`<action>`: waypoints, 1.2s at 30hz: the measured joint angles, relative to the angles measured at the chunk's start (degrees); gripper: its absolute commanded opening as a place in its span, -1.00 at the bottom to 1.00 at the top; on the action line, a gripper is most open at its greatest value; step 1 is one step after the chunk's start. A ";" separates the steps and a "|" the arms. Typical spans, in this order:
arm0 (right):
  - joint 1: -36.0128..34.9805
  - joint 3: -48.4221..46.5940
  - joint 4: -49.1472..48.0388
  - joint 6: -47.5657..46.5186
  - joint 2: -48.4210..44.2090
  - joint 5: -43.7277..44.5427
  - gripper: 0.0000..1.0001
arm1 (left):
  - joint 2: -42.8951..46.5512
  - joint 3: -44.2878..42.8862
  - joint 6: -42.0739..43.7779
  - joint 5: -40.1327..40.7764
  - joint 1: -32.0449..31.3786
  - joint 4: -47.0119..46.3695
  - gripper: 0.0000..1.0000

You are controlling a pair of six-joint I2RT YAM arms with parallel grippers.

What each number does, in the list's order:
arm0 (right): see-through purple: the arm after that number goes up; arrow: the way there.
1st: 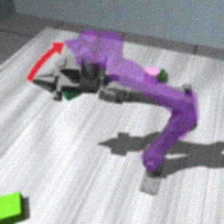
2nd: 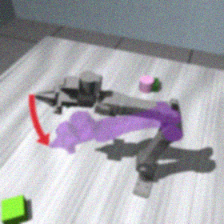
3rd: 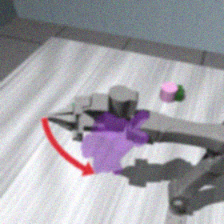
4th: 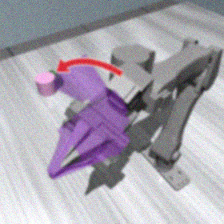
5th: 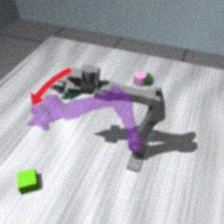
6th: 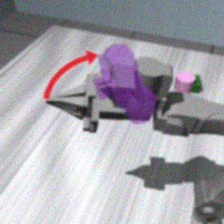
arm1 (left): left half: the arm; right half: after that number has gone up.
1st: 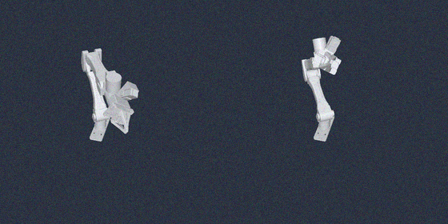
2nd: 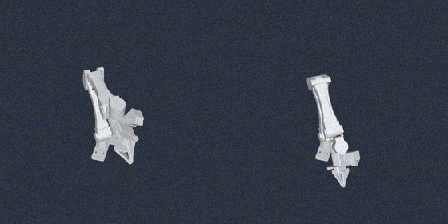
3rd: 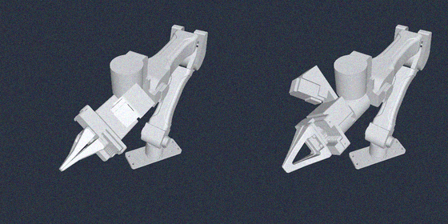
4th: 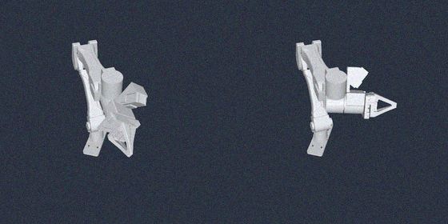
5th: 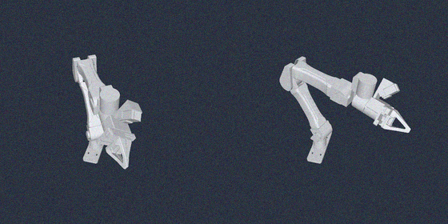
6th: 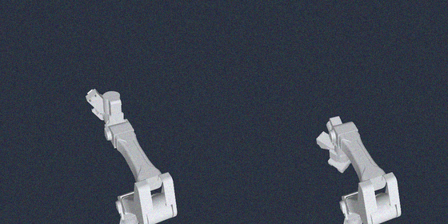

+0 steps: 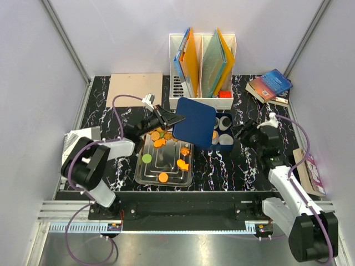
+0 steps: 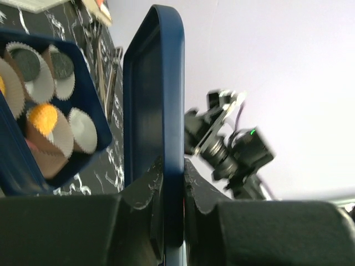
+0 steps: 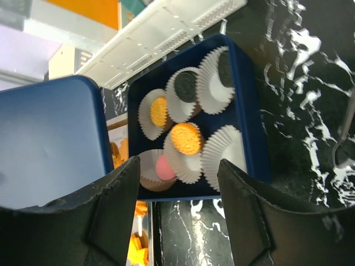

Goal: Pack the cookies

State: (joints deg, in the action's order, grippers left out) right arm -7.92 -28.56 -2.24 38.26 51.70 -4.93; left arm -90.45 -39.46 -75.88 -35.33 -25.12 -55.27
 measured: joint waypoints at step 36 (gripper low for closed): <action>5.29 7.06 -21.94 7.89 12.61 -4.31 0.39 | -18.49 -15.50 4.09 6.75 -3.08 14.23 -0.88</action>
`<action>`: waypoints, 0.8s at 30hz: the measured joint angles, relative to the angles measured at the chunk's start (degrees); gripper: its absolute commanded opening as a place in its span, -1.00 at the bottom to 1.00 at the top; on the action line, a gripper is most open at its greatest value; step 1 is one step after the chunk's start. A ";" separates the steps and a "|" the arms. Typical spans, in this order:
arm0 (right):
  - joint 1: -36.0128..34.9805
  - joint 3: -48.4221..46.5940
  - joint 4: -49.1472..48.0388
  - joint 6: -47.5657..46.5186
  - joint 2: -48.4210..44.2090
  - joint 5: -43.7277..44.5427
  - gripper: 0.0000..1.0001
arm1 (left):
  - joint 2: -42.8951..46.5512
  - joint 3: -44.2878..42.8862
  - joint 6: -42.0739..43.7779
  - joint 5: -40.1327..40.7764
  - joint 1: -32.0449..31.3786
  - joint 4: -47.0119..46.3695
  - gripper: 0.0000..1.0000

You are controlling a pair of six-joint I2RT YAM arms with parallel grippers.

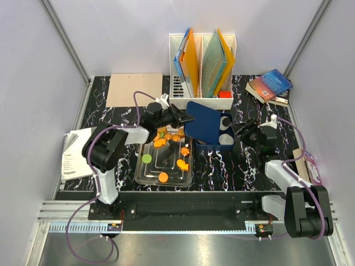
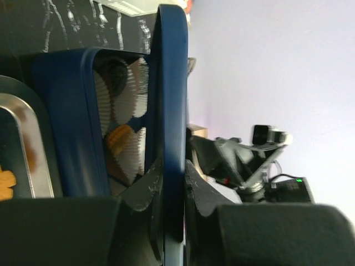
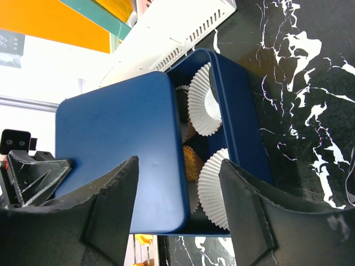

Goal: Pack the cookies

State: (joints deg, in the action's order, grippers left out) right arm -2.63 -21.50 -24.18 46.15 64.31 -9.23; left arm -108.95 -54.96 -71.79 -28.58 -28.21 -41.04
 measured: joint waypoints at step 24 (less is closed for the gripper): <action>0.04 0.20 2.01 -2.05 0.83 2.40 0.38 | 0.37 -15.19 20.35 5.70 -1.60 39.76 -0.23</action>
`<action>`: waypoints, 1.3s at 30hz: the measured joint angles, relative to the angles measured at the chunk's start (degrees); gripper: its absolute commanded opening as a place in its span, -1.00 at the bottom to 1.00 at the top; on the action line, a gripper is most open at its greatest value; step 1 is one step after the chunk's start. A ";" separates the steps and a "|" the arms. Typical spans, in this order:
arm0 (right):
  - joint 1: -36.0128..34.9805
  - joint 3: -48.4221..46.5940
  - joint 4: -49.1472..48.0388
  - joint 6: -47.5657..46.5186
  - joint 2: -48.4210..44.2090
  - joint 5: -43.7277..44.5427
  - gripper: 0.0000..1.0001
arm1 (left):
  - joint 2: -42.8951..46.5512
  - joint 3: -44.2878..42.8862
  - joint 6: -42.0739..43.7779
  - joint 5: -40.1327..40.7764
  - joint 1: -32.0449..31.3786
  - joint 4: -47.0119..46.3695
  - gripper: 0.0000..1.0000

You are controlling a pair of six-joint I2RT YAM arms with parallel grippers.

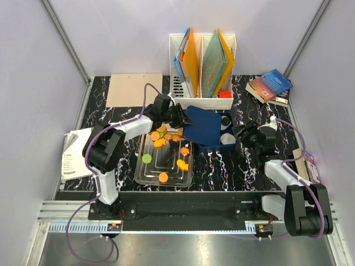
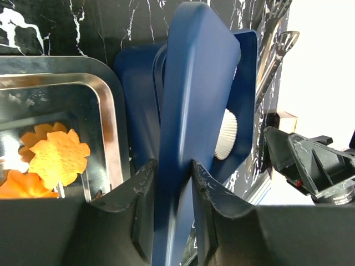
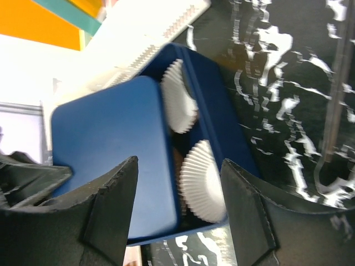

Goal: Pack the cookies

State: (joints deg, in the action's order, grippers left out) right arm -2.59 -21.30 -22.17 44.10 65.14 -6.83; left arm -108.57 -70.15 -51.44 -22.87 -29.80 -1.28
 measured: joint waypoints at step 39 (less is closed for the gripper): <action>0.04 0.00 2.29 -1.84 4.22 1.18 0.40 | -6.58 -10.38 9.27 6.21 -0.59 17.94 -0.05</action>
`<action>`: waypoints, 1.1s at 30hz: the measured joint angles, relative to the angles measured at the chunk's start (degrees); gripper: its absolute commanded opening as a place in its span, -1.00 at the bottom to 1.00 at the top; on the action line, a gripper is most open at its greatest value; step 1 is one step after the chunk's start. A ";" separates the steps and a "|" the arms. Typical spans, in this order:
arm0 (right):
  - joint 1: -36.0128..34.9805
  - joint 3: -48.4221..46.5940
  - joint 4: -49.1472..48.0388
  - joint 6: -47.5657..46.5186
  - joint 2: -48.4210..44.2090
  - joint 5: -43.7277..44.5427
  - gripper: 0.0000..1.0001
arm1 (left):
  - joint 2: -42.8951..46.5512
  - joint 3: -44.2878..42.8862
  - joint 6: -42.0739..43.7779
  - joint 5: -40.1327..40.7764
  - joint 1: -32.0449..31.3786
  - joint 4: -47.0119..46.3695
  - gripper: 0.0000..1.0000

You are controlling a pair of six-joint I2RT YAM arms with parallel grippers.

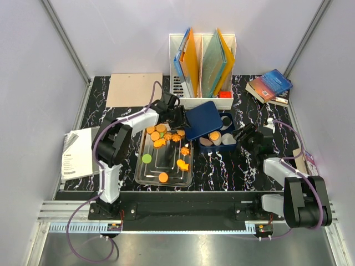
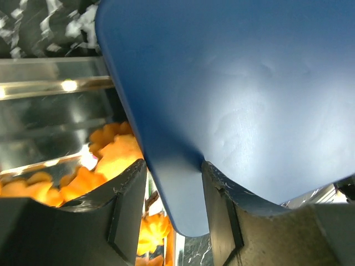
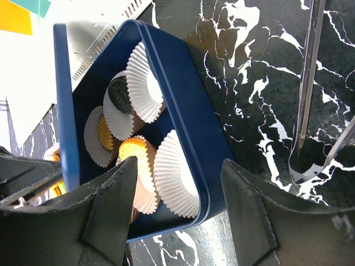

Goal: Pack the cookies

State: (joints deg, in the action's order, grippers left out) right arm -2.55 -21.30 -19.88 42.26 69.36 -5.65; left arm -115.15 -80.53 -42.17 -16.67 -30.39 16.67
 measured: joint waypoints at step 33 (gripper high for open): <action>0.04 -1.75 -1.70 0.15 7.65 -1.55 0.33 | 3.82 -8.87 4.68 5.07 1.36 4.98 0.01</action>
State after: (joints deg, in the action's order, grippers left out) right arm -2.50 -23.05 -21.58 42.41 77.01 -7.20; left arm -111.33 -89.41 -37.50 -11.60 -29.04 21.65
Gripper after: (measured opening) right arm 0.666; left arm 0.504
